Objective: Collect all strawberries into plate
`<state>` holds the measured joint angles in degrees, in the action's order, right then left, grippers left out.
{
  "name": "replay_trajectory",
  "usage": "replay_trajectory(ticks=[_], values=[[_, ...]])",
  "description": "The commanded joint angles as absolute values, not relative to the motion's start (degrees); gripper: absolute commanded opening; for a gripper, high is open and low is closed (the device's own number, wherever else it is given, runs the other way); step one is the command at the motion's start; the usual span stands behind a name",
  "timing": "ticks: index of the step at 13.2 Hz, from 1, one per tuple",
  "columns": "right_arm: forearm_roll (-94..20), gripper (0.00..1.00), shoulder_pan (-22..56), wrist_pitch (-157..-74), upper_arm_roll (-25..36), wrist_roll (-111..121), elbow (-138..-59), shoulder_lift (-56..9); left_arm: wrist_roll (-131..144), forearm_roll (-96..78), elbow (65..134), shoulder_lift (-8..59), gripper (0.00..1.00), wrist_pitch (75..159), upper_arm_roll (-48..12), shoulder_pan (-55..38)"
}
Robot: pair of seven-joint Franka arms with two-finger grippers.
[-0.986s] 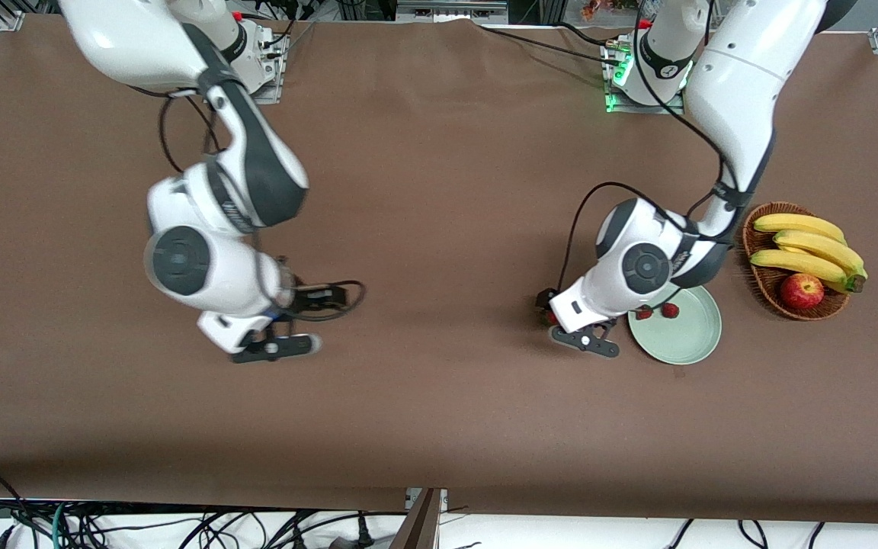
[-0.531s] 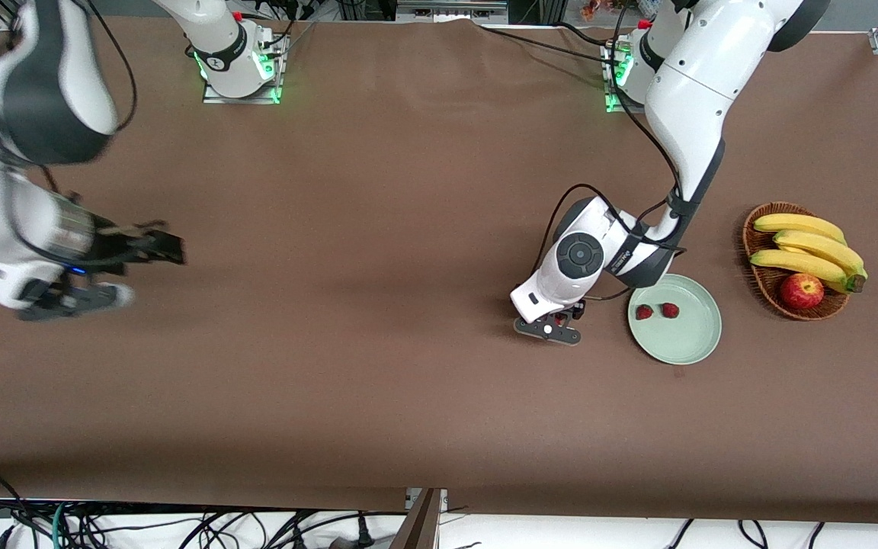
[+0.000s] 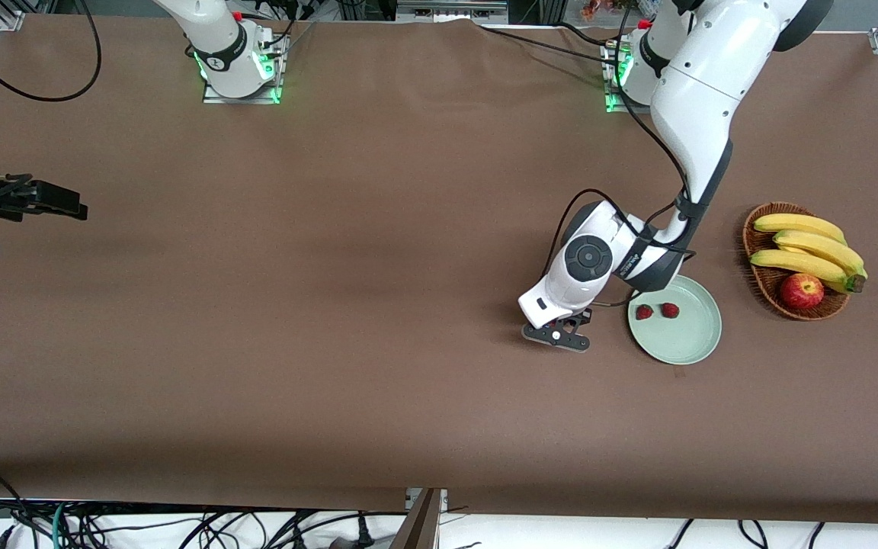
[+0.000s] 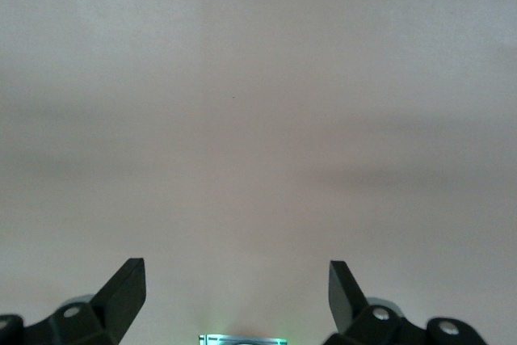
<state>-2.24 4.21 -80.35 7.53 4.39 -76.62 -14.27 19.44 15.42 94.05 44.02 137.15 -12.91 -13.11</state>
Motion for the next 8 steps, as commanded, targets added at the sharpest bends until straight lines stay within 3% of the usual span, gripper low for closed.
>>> replay_trajectory(ticks=[1,8], values=[[-1.58,1.0,4.48,-76.39,7.65,4.92,-77.69,-11.35,11.48,16.96,93.17,42.9,0.11,136.33,-12.66,-11.61],[1.23,1.0,4.04,-75.42,7.56,4.22,-80.5,-5.19,-6.63,16.61,91.49,36.56,0.14,118.48,-12.22,-2.39]])
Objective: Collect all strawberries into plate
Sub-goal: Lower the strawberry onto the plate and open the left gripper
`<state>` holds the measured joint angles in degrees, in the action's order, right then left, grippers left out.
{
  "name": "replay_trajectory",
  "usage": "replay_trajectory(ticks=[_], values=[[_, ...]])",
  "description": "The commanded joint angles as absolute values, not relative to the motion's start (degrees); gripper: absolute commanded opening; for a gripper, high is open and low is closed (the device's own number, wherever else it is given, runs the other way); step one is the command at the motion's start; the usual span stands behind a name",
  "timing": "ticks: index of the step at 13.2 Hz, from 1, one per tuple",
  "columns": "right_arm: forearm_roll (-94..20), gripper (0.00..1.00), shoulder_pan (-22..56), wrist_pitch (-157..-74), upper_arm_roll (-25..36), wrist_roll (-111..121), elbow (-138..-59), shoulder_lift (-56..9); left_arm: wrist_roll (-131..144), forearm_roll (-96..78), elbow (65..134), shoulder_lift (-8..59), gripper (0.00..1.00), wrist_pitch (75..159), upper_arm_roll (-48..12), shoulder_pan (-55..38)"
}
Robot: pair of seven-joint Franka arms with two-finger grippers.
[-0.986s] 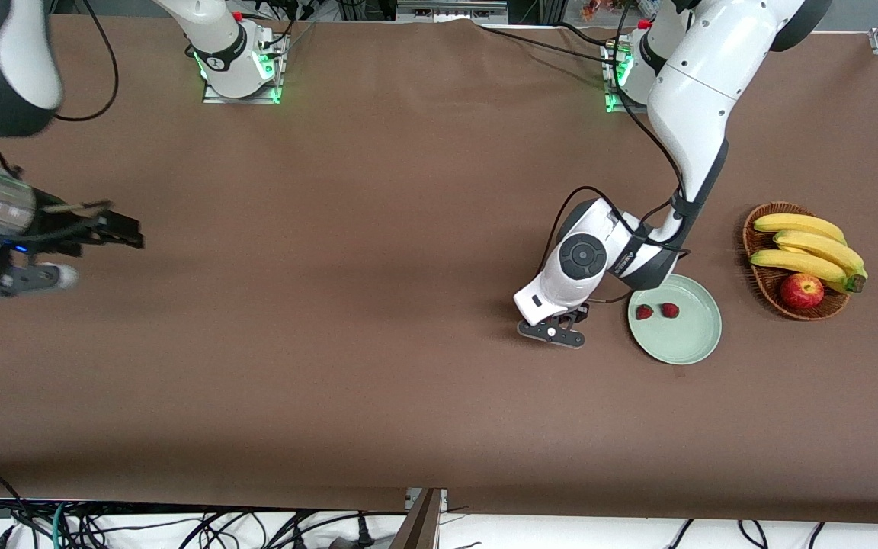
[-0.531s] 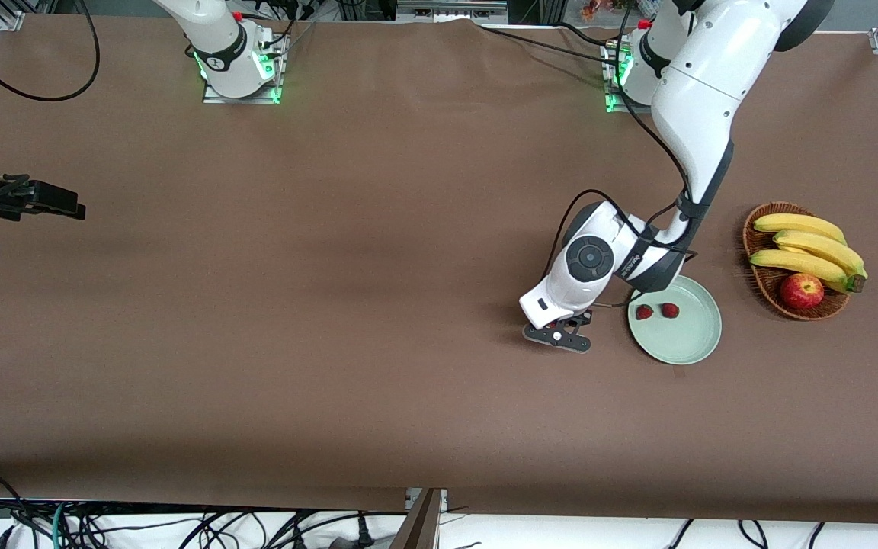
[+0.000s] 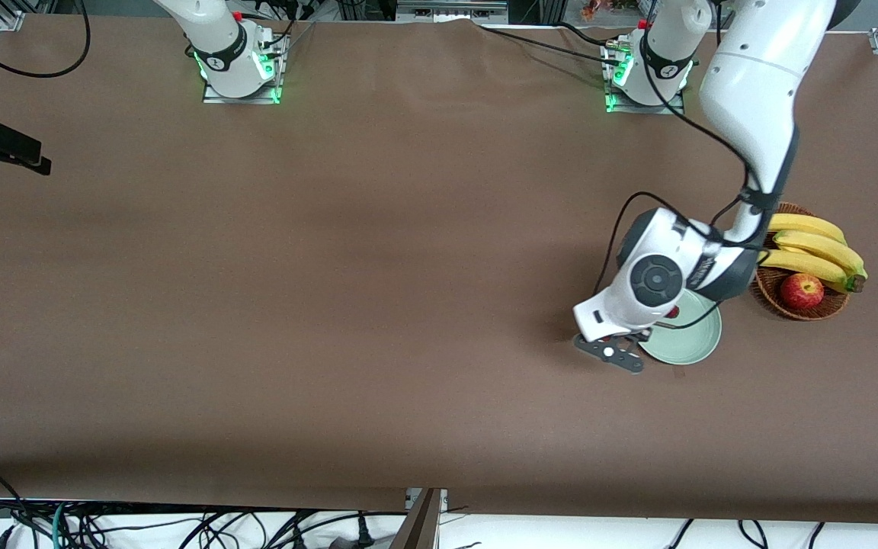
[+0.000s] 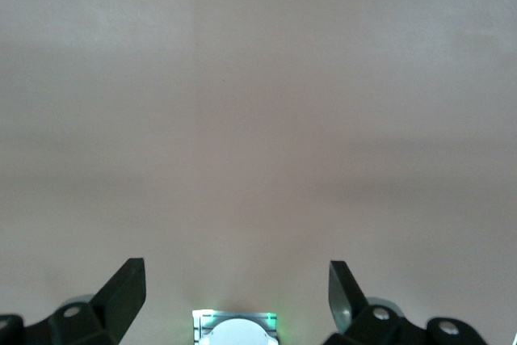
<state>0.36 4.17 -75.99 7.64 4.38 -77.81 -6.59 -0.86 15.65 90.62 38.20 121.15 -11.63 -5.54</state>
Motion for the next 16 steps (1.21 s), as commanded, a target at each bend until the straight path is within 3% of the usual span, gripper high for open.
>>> replay_trajectory(ticks=[1,6,8,12,16], values=[[1.23,1.0,4.04,-74.11,7.3,3.17,-80.51,-5.19,-12.77,16.61,91.67,36.56,0.16,118.39,-12.13,-0.81],[1.23,1.0,4.13,-73.74,7.29,1.32,-80.42,-6.06,-29.17,16.35,92.46,39.72,0.25,124.89,-12.13,4.66],[1.23,1.0,4.22,-73.83,7.38,1.23,-80.25,-6.59,-28.74,16.26,92.46,39.64,1.0,124.72,-12.13,4.48],[1.23,1.0,4.13,-73.83,7.47,1.41,-80.07,-6.68,-28.39,15.91,91.85,34.29,1.0,120.51,-12.74,4.66],[1.14,1.0,4.39,-73.83,7.47,1.41,-80.07,-6.77,-21.99,7.05,90.27,24.54,1.0,113.06,-13.54,4.66]])
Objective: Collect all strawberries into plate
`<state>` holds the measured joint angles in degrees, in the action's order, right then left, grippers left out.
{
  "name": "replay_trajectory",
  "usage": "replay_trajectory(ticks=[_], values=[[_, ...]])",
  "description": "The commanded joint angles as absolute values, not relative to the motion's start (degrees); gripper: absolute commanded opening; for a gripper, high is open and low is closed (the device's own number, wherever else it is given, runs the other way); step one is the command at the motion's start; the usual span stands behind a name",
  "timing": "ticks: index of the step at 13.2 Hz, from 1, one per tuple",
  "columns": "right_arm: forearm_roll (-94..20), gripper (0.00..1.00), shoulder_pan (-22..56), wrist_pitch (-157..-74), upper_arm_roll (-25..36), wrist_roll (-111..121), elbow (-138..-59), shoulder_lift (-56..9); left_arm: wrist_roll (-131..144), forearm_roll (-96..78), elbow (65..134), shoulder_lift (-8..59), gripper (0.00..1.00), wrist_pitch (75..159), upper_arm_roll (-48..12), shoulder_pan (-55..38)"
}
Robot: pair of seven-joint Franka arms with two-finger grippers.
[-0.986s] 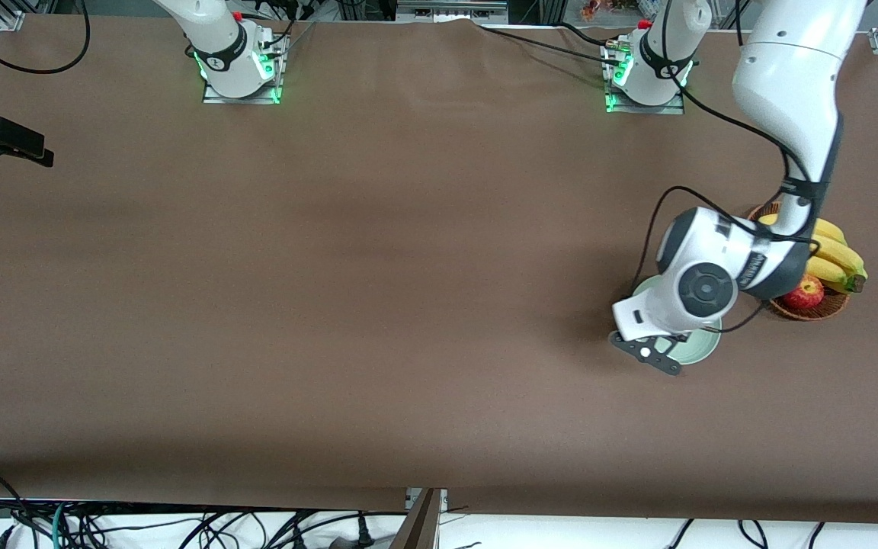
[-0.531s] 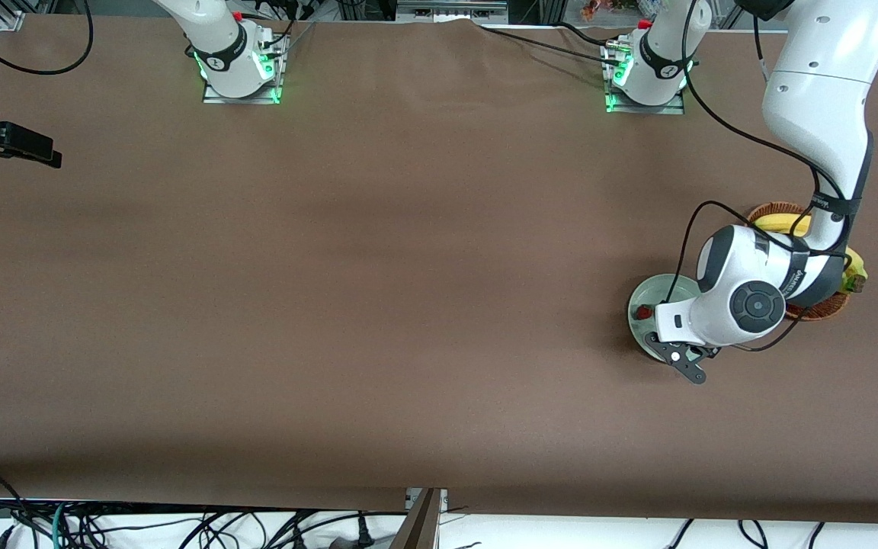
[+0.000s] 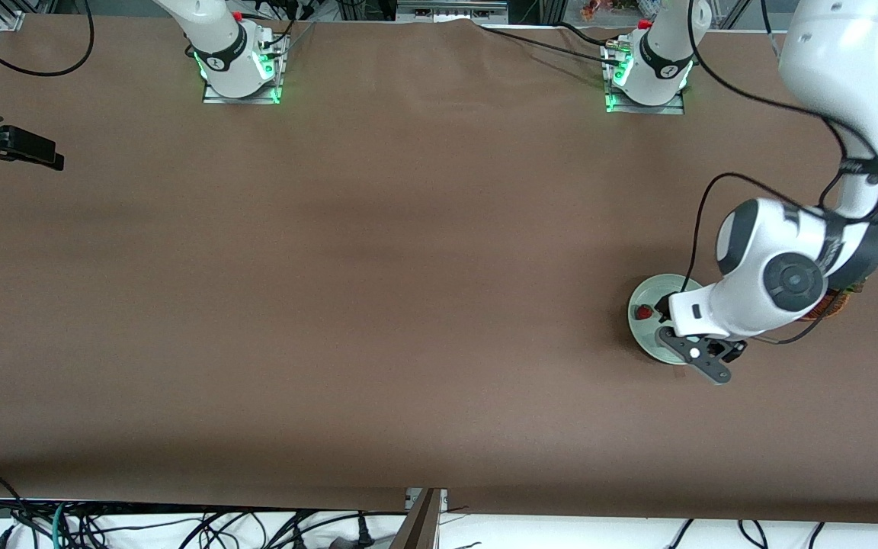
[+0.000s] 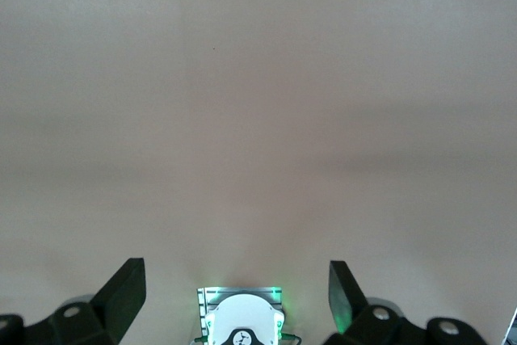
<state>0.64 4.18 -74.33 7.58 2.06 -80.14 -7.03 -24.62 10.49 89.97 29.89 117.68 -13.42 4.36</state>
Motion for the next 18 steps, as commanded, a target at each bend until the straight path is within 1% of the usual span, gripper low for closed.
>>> replay_trajectory(ticks=[1,4,5,6,7,8,10,11,13,18], values=[[1.14,1.0,4.39,-73.83,7.47,1.41,-80.07,-6.85,-18.67,6.42,88.61,22.78,1.0,108.24,-13.19,4.83],[1.14,1.0,4.22,-73.83,7.47,1.49,-80.07,-7.03,-12.24,4.41,80.88,20.4,1.0,94.44,-13.71,4.75],[1.06,1.0,4.31,-73.83,7.47,1.41,-80.07,-6.94,-8.04,3.09,81.38,17.69,1.0,93.79,-13.62,4.49],[1.05,1.0,4.39,-73.83,7.47,1.41,-80.07,-7.03,-5.56,3.25,83.74,14.01,1.0,93.87,-13.1,3.79],[1.05,1.0,4.39,-73.83,7.47,1.41,-80.07,-6.94,-3.45,3.08,87.76,9.28,1.0,94.56,-10.75,1.87],[1.05,1.0,4.39,-73.83,7.47,1.41,-80.07,-6.94,-1.17,2.64,90.76,6.01,1.0,97.7,-7.94,1.24],[1.05,1.0,4.39,-73.83,7.47,1.41,-80.07,-6.94,-0.97,1.76,97.26,-0.5,1.0,98.52,-4.67,0.71],[1.05,1.0,4.48,-73.92,7.38,1.41,-80.07,-6.94,-1.05,1.84,99.47,-2.62,1.0,98.79,-4.22,0.7],[1.14,1.0,4.57,-73.92,7.38,1.41,-79.63,-7.12,-1.05,1.58,98.79,-2.81,1.0,98.18,-2.47,0.96],[1.05,1.0,4.57,-73.92,7.38,1.41,-79.54,-7.21,-1.05,1.58,98.09,-2.72,1.0,97.21,-1.85,0.62]])
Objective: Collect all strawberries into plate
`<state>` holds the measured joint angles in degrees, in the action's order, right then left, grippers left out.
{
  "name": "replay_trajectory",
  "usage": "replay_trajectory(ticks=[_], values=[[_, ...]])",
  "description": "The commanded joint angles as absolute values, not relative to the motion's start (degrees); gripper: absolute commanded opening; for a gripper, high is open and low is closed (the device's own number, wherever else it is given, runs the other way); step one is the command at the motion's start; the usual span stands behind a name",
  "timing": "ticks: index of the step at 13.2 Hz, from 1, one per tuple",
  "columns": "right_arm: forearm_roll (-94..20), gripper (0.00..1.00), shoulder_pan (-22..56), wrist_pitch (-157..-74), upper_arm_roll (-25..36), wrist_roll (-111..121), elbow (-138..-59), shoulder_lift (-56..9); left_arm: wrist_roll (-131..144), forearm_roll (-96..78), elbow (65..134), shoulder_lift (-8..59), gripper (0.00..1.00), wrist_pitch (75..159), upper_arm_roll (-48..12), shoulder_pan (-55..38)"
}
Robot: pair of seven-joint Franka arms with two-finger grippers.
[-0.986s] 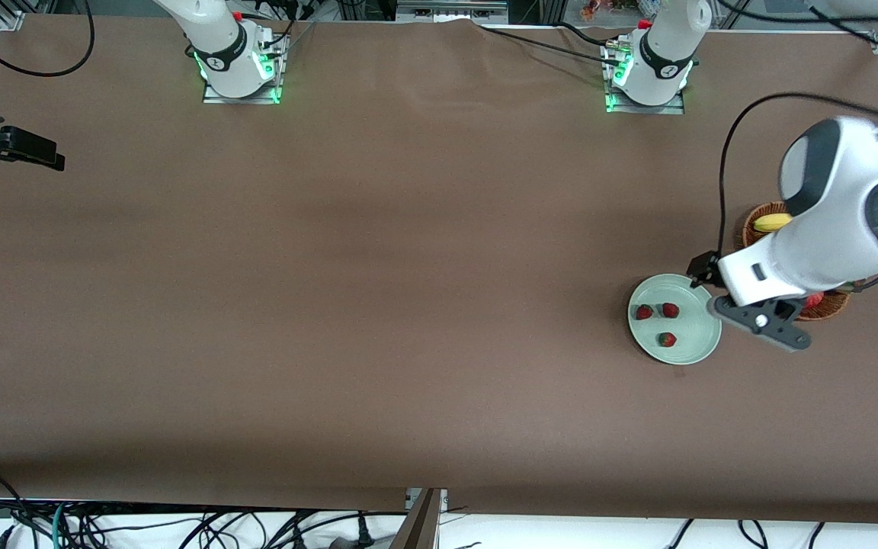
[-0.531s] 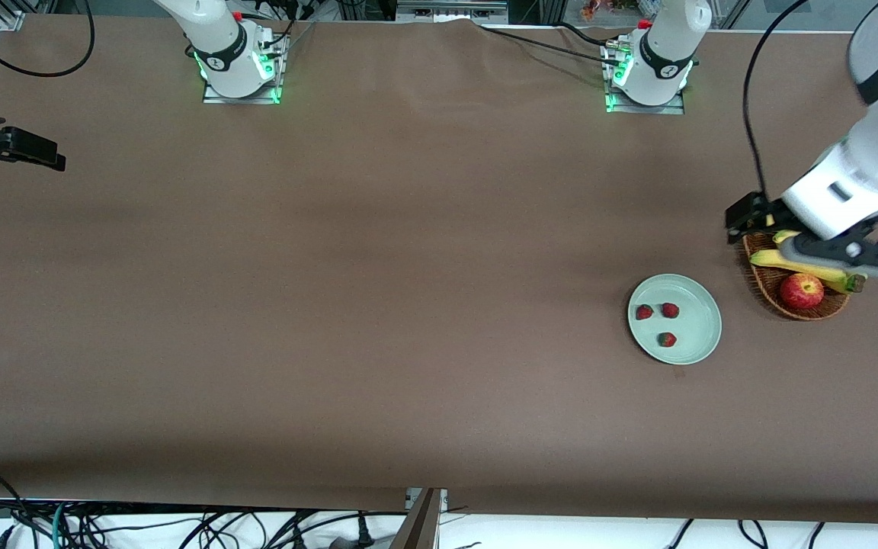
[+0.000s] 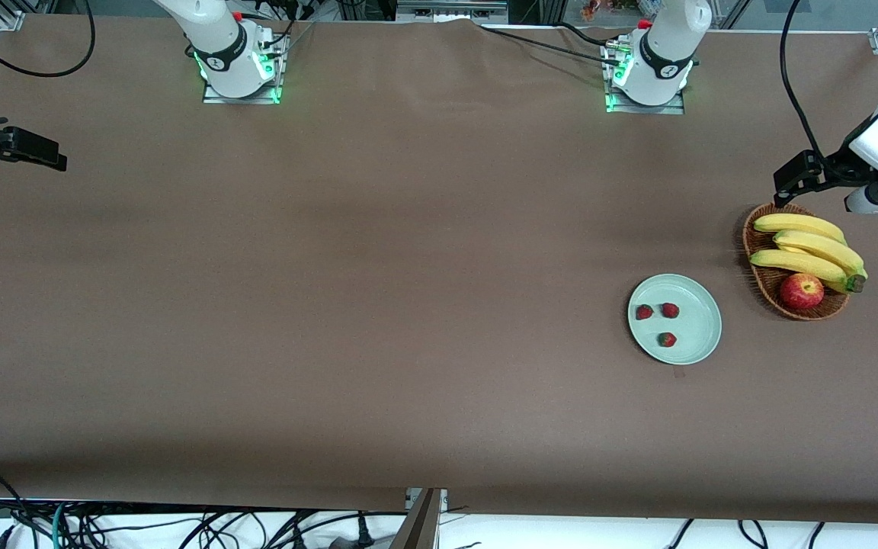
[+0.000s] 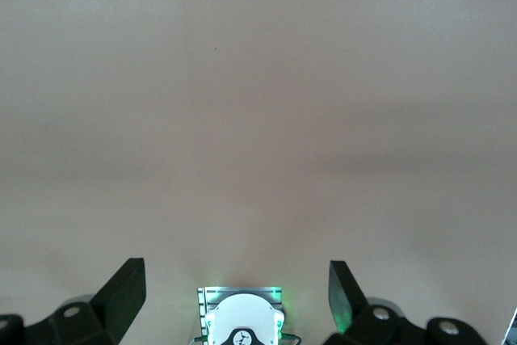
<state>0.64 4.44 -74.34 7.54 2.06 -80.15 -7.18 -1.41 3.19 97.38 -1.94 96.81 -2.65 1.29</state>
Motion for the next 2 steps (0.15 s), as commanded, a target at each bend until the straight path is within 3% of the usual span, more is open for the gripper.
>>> replay_trajectory(ticks=[1,2], values=[[1.05,1.0,4.57,-73.92,7.38,1.41,-79.45,-7.21,-1.05,1.67,98.09,-2.72,1.0,96.68,-1.93,0.53],[1.05,1.0,4.57,-73.92,7.38,1.41,-79.37,-7.29,-1.05,1.67,98.09,-2.72,1.0,96.24,-1.85,0.61]])
